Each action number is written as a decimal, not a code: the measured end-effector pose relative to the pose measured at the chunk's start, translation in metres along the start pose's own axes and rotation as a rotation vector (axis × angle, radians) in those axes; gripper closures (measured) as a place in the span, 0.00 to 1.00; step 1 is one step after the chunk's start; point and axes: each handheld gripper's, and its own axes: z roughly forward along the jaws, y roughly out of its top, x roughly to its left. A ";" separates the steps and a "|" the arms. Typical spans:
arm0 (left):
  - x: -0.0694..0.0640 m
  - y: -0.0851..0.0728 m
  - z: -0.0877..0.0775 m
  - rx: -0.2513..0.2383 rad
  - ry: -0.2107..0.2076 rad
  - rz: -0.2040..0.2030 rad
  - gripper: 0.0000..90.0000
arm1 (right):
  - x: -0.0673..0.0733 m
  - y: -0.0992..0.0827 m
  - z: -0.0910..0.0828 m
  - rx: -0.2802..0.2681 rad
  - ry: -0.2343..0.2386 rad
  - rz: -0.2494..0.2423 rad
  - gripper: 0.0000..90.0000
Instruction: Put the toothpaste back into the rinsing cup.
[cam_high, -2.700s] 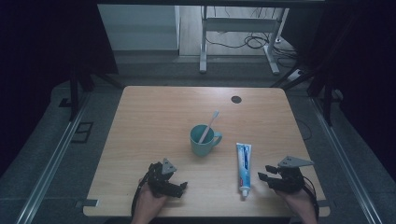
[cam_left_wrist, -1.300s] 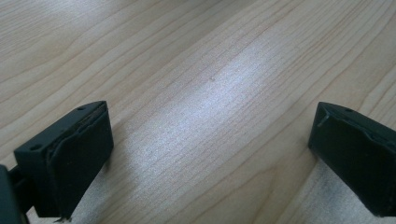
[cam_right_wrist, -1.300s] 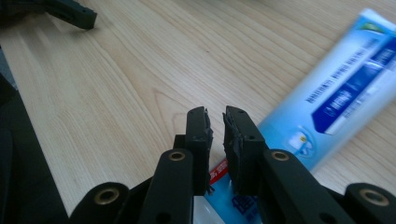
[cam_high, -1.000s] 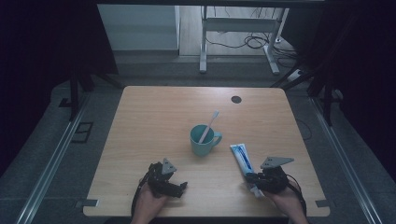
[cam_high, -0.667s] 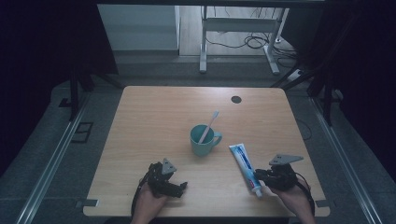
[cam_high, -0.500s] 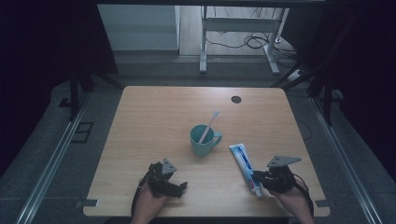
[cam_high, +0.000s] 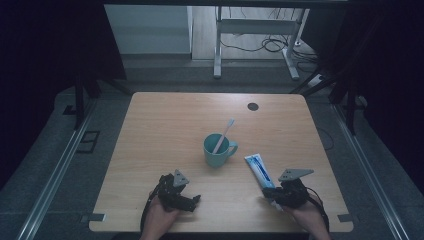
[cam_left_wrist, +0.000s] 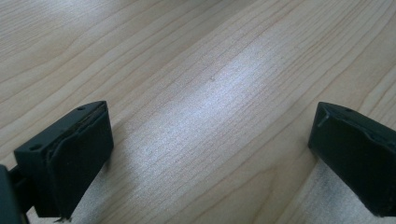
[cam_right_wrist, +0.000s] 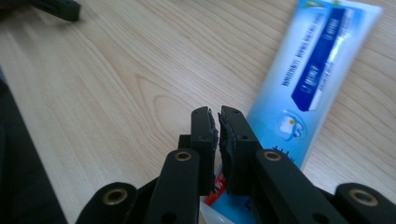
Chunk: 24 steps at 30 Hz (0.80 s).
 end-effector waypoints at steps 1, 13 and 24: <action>0.000 0.000 0.000 0.000 0.000 0.000 0.00 | -0.002 -0.001 -0.001 0.007 -0.007 -0.001 0.94; 0.000 0.000 0.000 0.002 0.000 0.004 0.00 | -0.015 -0.008 -0.010 0.031 -0.059 0.004 0.88; 0.000 0.000 0.000 0.000 0.000 -0.001 0.00 | -0.022 0.012 -0.024 0.037 -0.086 -0.011 0.65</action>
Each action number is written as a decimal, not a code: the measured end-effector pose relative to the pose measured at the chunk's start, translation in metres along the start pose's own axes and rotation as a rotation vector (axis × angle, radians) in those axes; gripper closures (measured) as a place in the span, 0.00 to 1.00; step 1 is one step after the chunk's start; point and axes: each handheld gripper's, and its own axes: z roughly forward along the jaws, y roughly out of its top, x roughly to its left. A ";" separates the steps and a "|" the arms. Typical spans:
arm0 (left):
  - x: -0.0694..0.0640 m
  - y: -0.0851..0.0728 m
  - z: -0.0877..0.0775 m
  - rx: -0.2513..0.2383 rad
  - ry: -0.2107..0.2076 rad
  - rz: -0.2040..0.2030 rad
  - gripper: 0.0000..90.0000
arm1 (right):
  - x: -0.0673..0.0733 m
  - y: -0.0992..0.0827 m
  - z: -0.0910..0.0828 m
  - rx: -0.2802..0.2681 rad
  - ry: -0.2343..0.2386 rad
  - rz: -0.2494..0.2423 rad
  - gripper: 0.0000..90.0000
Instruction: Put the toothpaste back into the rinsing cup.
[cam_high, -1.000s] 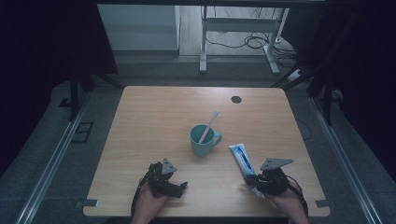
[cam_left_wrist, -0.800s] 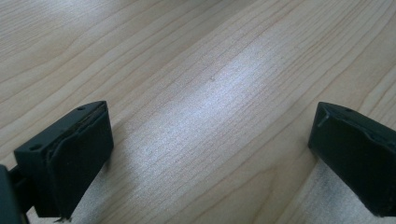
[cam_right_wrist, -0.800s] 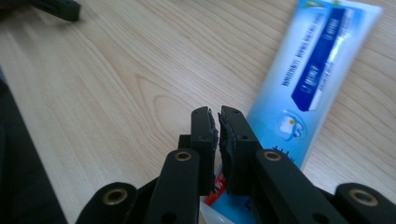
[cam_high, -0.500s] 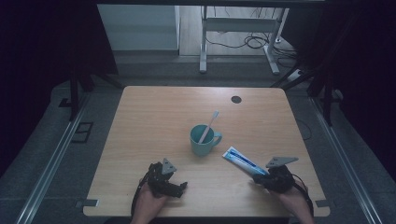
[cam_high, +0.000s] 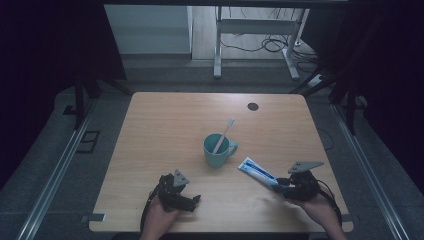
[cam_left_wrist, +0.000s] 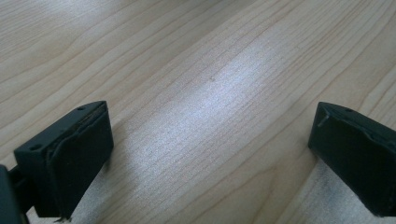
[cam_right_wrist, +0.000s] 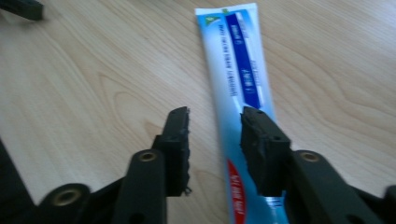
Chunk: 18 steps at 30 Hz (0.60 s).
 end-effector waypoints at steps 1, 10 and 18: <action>0.000 0.000 0.000 0.000 0.000 0.001 0.00 | -0.002 0.001 0.000 0.012 -0.004 -0.002 0.63; 0.000 0.000 0.000 0.001 0.000 0.000 0.00 | -0.009 0.018 0.014 0.159 -0.005 -0.063 0.52; 0.000 0.000 0.000 0.002 0.000 -0.001 0.00 | -0.008 0.035 0.030 0.293 -0.025 -0.111 0.50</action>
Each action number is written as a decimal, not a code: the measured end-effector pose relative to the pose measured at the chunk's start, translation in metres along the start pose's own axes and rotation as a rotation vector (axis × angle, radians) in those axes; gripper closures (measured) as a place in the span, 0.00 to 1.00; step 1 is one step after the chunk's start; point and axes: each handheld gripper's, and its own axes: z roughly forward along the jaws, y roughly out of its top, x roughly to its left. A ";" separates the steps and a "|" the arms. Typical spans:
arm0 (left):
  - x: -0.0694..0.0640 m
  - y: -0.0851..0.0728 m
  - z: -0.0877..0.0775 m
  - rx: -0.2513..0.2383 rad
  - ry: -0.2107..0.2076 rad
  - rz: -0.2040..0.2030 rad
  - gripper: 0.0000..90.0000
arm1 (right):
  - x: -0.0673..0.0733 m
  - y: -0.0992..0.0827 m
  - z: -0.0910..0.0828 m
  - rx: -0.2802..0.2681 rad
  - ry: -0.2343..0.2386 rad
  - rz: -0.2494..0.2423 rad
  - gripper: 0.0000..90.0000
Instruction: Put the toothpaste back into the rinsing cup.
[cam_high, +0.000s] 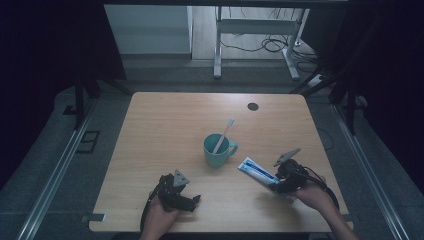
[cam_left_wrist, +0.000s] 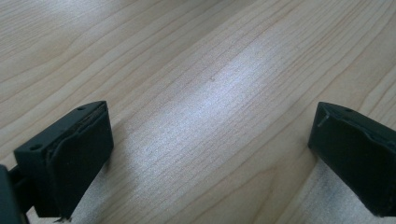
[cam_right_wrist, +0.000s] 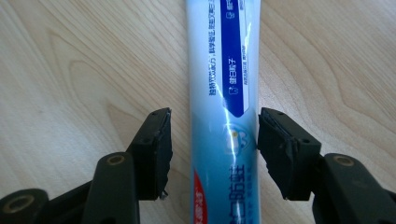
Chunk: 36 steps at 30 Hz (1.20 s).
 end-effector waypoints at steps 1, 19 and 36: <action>0.000 0.000 0.000 0.000 0.000 0.000 0.00 | -0.001 0.003 0.002 0.014 0.000 -0.006 0.50; 0.000 0.000 0.000 0.002 0.000 0.003 0.00 | -0.004 0.038 0.027 0.228 -0.012 -0.013 0.56; 0.000 0.000 0.000 0.002 0.000 0.004 0.00 | -0.009 0.033 0.015 0.175 0.014 0.028 0.80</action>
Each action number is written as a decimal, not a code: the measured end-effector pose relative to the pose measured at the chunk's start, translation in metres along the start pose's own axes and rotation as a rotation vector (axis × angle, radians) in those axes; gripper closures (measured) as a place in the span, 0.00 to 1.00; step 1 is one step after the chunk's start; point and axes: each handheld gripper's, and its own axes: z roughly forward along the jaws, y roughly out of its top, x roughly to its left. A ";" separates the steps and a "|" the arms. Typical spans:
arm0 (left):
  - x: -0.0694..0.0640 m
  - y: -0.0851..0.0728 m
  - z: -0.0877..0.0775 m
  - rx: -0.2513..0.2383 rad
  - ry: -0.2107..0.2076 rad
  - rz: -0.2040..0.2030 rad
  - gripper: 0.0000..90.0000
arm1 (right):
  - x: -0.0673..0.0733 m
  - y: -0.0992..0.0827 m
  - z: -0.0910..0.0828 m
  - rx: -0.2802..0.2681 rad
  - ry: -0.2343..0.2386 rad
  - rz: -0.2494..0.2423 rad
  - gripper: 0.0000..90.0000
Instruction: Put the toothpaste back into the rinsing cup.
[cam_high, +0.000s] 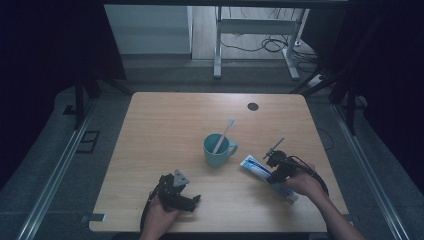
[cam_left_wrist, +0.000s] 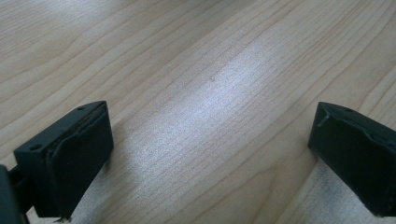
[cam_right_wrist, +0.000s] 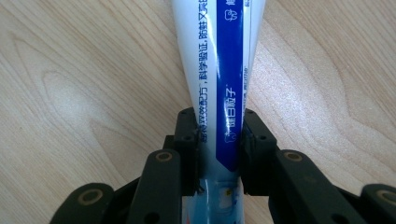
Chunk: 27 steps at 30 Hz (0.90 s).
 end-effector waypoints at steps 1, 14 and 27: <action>0.000 0.000 0.000 0.000 0.000 0.000 0.00 | 0.000 -0.001 -0.001 -0.013 -0.001 0.007 0.80; 0.000 0.000 0.000 0.000 0.000 -0.001 0.00 | 0.004 -0.004 -0.032 -0.218 0.007 0.017 0.80; 0.000 0.000 0.000 -0.002 0.002 -0.001 0.00 | 0.010 0.000 -0.051 -0.376 0.024 0.008 0.80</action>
